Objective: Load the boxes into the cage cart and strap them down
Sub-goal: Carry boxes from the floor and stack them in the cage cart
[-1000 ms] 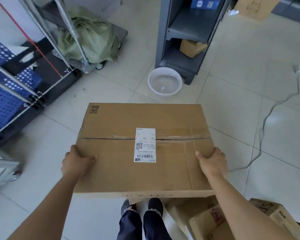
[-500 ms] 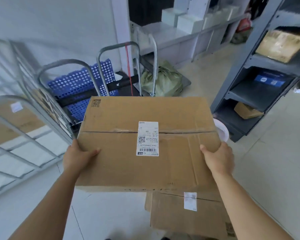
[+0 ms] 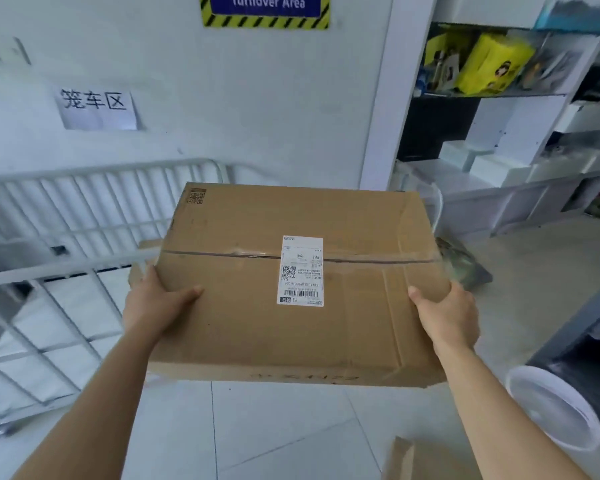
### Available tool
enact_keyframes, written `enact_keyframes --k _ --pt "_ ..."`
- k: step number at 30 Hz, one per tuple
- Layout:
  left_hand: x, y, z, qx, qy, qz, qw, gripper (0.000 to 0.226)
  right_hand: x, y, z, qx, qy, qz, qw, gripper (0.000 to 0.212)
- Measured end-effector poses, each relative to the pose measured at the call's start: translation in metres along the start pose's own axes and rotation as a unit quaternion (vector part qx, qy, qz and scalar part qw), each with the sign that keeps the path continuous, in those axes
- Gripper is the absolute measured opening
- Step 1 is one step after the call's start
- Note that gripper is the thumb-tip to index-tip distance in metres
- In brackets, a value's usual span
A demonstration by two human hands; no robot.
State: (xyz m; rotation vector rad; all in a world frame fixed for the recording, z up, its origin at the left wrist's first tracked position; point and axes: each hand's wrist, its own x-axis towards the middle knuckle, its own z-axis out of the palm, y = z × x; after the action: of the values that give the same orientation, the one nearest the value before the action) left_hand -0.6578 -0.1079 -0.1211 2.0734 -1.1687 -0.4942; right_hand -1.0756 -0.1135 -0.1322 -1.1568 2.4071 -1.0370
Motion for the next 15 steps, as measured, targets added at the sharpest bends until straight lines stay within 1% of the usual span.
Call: enact_keyframes --k 3,7,15 --pt "0.033 -0.018 -0.044 -0.003 0.027 -0.002 1.0 0.067 -0.013 -0.05 0.03 0.021 -0.006 -0.03 0.999 0.077" --pt "0.069 -0.041 -0.094 -0.004 0.061 -0.007 0.998 0.076 -0.028 -0.111 0.066 0.038 -0.018 -0.06 0.997 0.068" --pt "0.137 -0.077 -0.159 -0.027 0.125 -0.037 0.991 0.075 -0.038 -0.222 0.134 0.065 -0.045 -0.129 0.988 0.068"
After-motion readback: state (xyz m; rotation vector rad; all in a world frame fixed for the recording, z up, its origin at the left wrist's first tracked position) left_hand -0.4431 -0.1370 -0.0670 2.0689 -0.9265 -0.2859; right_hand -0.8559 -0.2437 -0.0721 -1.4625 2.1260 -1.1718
